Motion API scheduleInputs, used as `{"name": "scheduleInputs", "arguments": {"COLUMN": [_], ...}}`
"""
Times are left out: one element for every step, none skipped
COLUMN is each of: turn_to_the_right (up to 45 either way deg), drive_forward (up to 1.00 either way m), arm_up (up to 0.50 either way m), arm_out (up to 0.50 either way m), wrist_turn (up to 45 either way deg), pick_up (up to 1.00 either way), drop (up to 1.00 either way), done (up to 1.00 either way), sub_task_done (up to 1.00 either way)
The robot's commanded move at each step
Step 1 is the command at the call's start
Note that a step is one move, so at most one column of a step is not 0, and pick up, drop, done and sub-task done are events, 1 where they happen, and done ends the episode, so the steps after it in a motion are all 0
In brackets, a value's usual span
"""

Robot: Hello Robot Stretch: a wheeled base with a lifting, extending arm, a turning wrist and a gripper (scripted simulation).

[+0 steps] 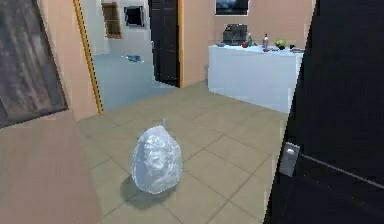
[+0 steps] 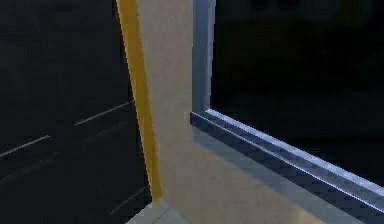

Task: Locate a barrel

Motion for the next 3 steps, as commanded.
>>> {"name": "scheduleInputs", "arguments": {"turn_to_the_right": [0.0,-27.0,0.0], "drive_forward": [0.80,0.00,0.05], "arm_up": [0.00,0.00,0.00], "arm_out": [0.00,0.00,0.00], "wrist_turn": [0.0,0.0,0.0], "pick_up": [0.00,0.00,0.00], "drop": [0.00,0.00,0.00], "done": [0.00,0.00,0.00], "sub_task_done": [0.00,0.00,0.00]}}
